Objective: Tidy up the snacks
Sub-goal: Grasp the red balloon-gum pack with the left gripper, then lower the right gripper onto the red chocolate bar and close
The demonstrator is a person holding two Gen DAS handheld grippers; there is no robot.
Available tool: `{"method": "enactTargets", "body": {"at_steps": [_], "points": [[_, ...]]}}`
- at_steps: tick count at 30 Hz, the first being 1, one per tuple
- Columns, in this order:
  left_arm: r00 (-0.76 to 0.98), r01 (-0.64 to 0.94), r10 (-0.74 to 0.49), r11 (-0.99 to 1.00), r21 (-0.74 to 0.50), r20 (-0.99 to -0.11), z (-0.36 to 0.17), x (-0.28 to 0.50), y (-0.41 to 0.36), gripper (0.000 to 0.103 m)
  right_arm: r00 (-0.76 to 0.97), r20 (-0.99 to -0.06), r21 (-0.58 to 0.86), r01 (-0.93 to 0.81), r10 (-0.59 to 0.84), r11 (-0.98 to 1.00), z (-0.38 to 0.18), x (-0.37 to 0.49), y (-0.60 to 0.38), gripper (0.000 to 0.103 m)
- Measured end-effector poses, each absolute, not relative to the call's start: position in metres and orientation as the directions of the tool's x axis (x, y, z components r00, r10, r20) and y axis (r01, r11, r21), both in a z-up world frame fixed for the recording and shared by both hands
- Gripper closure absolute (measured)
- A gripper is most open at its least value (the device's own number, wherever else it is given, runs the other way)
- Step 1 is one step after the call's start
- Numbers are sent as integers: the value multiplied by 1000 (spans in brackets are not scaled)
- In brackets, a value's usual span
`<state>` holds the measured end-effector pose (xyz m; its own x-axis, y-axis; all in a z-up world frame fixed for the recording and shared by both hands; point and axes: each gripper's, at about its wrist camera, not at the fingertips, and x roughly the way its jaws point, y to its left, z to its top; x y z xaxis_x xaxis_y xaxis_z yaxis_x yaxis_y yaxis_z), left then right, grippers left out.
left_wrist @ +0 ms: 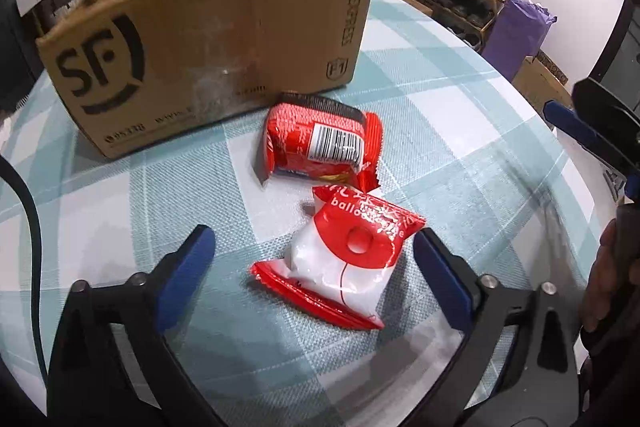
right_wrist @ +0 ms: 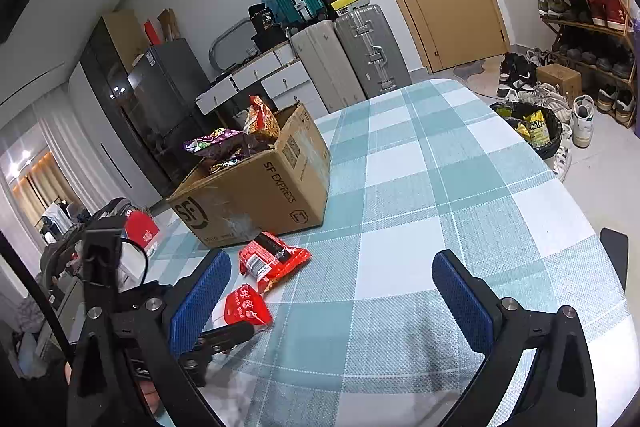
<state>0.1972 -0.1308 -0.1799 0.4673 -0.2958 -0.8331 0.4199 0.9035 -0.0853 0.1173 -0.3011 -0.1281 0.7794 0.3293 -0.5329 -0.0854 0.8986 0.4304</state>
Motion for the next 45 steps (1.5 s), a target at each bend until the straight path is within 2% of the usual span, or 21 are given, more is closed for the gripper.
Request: {"method": "enactTargets", "body": {"at_steps": [4, 5, 6, 7, 9, 14, 26, 36, 45], "points": [[475, 435, -310, 896, -87, -824, -183, 195, -133, 24, 777, -535, 434, -85, 332, 897, -131, 117, -303, 0], [472, 445, -315, 892, -86, -823, -183, 196, -134, 37, 776, -536, 436, -84, 333, 896, -131, 117, -303, 0], [470, 457, -330, 885, -94, -819, -182, 195, -134, 45, 774, -537, 438, -84, 335, 895, -132, 118, -303, 0], [468, 462, -338, 881, -100, -817, -181, 195, -133, 58, 772, -539, 441, -83, 338, 894, -132, 119, -302, 0], [456, 464, -362, 876, -130, -813, -181, 195, -129, 62, 767, -543, 447, -81, 342, 891, -134, 120, -302, 0], [434, 440, -415, 872, -214, -800, -180, 197, -108, 64, 760, -550, 438, -88, 344, 895, -133, 121, -296, 1], [468, 381, -438, 884, -272, -768, -166, 178, -57, 64, 721, -599, 379, -130, 350, 916, -130, 134, -273, 1], [524, 309, -423, 903, -298, -739, -144, 158, 7, 64, 606, -680, 297, -287, 413, 911, -143, 183, -228, 1], [552, 257, -382, 924, -284, -742, -141, 148, 36, 64, 546, -739, 210, -370, 395, 905, -159, 214, -189, 1]]}}
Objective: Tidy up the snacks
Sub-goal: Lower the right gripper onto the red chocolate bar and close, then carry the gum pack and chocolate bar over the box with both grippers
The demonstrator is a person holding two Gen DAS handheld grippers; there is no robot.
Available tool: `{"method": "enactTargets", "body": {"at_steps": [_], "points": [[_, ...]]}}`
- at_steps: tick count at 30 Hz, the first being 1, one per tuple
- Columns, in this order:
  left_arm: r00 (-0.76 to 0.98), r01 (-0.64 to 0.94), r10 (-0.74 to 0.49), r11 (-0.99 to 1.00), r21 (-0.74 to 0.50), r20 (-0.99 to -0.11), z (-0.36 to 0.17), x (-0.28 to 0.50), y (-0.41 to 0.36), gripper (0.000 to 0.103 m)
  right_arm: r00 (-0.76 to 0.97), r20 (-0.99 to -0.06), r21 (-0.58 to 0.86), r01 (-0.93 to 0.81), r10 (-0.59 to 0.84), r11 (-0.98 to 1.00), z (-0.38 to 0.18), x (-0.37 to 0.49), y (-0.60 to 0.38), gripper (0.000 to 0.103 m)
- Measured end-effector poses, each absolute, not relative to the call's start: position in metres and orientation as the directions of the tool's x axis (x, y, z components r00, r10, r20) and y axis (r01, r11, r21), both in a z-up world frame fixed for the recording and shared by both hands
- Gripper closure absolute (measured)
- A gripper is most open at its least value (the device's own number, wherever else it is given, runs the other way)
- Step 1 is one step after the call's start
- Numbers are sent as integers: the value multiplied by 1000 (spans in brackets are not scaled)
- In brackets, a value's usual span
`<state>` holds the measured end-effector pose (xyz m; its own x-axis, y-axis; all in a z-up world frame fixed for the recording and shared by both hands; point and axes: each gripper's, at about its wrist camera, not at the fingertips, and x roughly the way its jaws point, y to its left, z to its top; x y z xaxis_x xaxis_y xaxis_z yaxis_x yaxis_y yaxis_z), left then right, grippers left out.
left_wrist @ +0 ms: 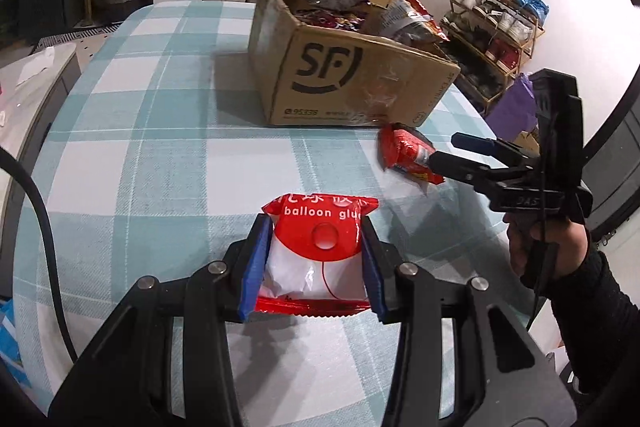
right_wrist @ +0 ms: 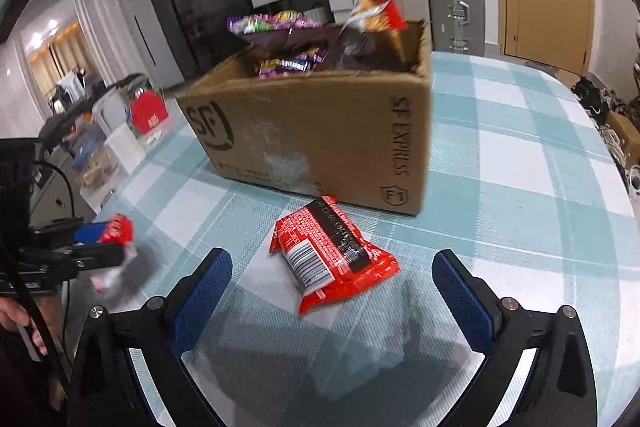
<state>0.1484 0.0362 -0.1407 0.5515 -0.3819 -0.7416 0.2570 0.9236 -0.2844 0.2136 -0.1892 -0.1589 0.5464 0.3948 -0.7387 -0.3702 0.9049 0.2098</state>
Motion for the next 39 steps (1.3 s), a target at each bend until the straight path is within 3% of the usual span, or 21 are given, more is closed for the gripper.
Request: {"method": "enactTargets", "body": {"at_steps": [4, 6, 10, 13, 14, 15, 26, 39], "points": [[545, 244, -377, 926, -289, -749, -145, 146, 39, 64, 524, -767, 161, -400, 370, 902, -168, 225, -172, 3], [544, 239, -375, 927, -289, -751, -147, 146, 38, 64, 509, -780, 151, -412, 364, 899, -172, 230, -167, 16], [542, 235, -376, 926, -295, -752, -148, 144, 38, 64, 488, -807, 106, -437, 334, 893, -179, 236, -152, 29], [548, 233, -376, 926, -295, -747, -146, 141, 38, 64, 484, -811, 97, -441, 328, 892, -182, 237, -146, 44], [548, 233, -376, 927, -295, -747, -145, 141, 38, 64, 491, -808, 87, -447, 325, 891, -182, 234, -146, 55], [549, 233, -375, 927, -294, -747, -145, 141, 38, 64, 498, -807, 71, -451, 316, 890, -182, 233, -145, 57], [581, 255, -374, 927, -274, -723, -120, 143, 35, 63, 522, -747, 188, -427, 411, 885, -165, 212, -166, 59], [627, 352, -435, 898, -263, -645, -36, 185, 14, 63, 630, -580, 209, -497, 516, 842, -49, 181, -174, 59]]}}
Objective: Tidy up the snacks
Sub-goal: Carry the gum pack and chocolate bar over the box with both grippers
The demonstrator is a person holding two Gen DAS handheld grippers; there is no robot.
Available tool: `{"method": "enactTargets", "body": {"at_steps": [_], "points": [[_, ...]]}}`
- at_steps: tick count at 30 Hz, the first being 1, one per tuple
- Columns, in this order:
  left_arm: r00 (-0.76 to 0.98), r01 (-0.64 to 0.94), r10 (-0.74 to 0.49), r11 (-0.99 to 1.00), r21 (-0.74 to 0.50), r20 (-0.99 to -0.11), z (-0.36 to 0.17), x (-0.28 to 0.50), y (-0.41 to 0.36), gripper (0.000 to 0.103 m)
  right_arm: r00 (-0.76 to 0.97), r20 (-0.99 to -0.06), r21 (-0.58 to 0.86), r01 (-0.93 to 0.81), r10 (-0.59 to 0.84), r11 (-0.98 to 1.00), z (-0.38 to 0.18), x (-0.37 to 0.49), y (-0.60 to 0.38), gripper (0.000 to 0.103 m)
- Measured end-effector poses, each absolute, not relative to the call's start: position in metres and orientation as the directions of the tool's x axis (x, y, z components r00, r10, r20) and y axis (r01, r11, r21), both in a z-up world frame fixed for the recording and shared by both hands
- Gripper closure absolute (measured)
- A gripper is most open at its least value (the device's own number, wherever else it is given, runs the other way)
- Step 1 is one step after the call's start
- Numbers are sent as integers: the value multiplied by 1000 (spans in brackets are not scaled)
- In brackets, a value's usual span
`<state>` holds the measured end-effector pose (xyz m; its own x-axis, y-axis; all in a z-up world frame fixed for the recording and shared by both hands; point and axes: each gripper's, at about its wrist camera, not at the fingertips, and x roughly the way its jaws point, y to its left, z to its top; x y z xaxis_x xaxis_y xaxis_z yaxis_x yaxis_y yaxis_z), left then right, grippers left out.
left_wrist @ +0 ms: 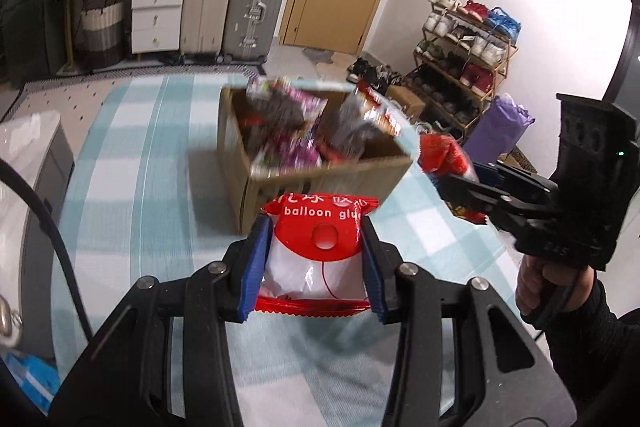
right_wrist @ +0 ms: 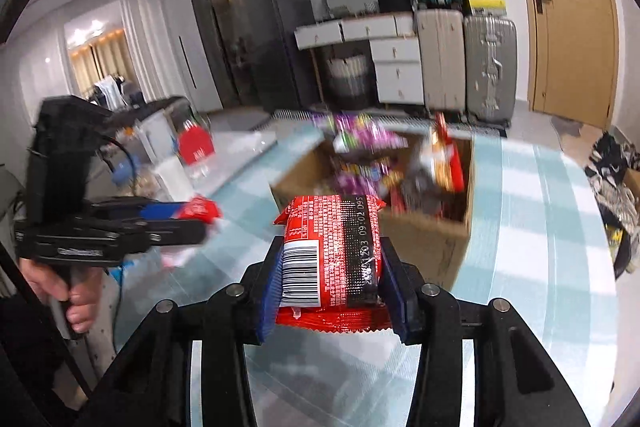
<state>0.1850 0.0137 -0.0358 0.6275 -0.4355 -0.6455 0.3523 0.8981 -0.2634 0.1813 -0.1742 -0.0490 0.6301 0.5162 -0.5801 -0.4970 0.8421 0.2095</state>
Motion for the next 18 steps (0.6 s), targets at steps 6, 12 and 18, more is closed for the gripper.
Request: {"method": "enactTargets", "body": {"at_steps": [6, 12, 18], "points": [[636, 363, -440, 896, -257, -635, 2, 216, 4, 63, 675, -508, 215, -503, 535, 837, 6, 196, -175, 59], [618, 381, -482, 875, -300, -621, 28, 254, -10, 63, 701, -460, 227, -500, 545, 836, 53, 230, -171, 59], [615, 388, -494, 868, -309, -615, 45, 289, -25, 63, 719, -446, 221, -489, 533, 844, 87, 263, -164, 59]]}}
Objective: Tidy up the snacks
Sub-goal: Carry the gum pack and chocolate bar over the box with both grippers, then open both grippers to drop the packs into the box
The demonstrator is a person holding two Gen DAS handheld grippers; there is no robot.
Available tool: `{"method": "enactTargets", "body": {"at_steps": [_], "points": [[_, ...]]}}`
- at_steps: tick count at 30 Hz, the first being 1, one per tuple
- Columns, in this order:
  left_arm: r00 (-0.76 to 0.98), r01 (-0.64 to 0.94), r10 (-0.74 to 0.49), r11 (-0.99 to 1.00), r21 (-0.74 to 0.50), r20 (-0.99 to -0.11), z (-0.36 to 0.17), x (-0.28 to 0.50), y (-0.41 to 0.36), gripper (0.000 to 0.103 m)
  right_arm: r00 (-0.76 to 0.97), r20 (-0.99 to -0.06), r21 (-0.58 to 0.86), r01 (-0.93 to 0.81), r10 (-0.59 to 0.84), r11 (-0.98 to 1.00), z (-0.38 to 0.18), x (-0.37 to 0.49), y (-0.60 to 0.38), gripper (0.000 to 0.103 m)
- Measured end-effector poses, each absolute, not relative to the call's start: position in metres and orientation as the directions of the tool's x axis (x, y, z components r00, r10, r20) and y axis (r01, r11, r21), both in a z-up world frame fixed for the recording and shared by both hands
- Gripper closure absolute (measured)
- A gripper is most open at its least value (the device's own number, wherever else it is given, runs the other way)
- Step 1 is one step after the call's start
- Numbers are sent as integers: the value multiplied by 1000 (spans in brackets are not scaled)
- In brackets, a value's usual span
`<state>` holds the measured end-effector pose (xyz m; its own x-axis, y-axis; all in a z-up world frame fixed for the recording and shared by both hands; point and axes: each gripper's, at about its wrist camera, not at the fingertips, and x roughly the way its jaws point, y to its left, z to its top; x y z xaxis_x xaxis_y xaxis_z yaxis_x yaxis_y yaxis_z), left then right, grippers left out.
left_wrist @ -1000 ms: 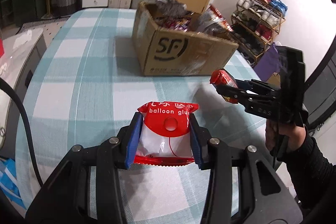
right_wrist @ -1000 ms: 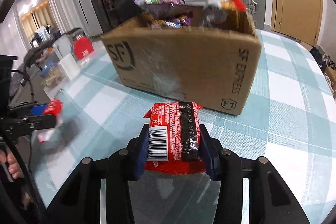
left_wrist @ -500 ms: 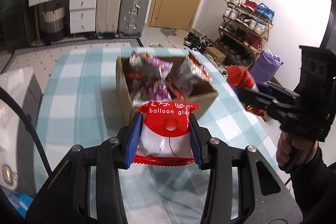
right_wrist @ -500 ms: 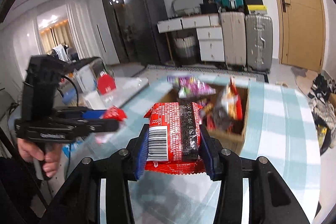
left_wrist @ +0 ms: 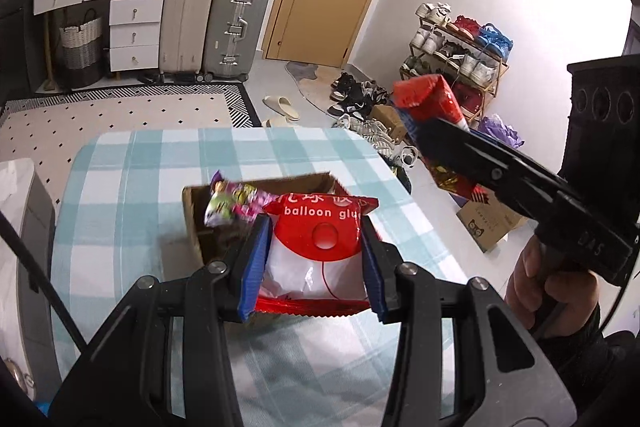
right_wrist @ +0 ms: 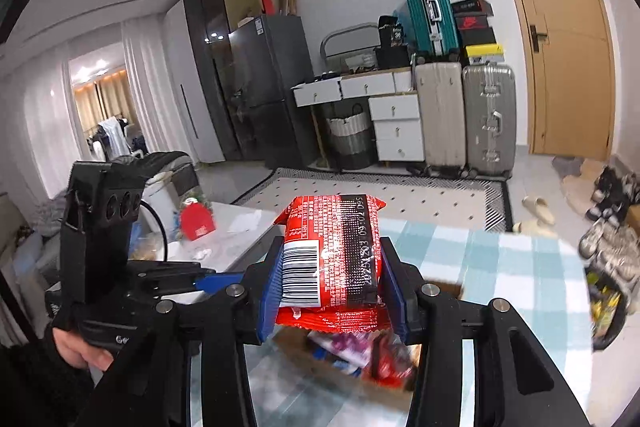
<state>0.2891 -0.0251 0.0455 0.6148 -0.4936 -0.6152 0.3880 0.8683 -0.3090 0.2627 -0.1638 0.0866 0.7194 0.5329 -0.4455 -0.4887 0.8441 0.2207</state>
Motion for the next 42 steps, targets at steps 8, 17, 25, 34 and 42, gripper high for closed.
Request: {"method": "enactTargets", "body": {"at_steps": [8, 17, 25, 34, 42], "points": [[612, 364, -470, 882, -301, -637, 43, 331, -36, 63, 749, -441, 183, -463, 494, 867, 113, 302, -156, 59], [526, 367, -464, 880, -302, -713, -19, 356, -50, 63, 638, -621, 210, -425, 456, 880, 42, 357, -149, 58], [522, 344, -425, 898, -274, -740, -52, 368, -54, 63, 571, -698, 224, -400, 433, 889, -14, 370, -144, 58], [524, 327, -397, 911, -252, -753, -50, 370, -50, 52, 602, -686, 183, -399, 408, 898, -25, 371, -146, 47], [542, 306, -391, 916, -258, -744, -43, 364, -44, 48, 651, -640, 177, -394, 409, 902, -10, 355, -155, 45]]}}
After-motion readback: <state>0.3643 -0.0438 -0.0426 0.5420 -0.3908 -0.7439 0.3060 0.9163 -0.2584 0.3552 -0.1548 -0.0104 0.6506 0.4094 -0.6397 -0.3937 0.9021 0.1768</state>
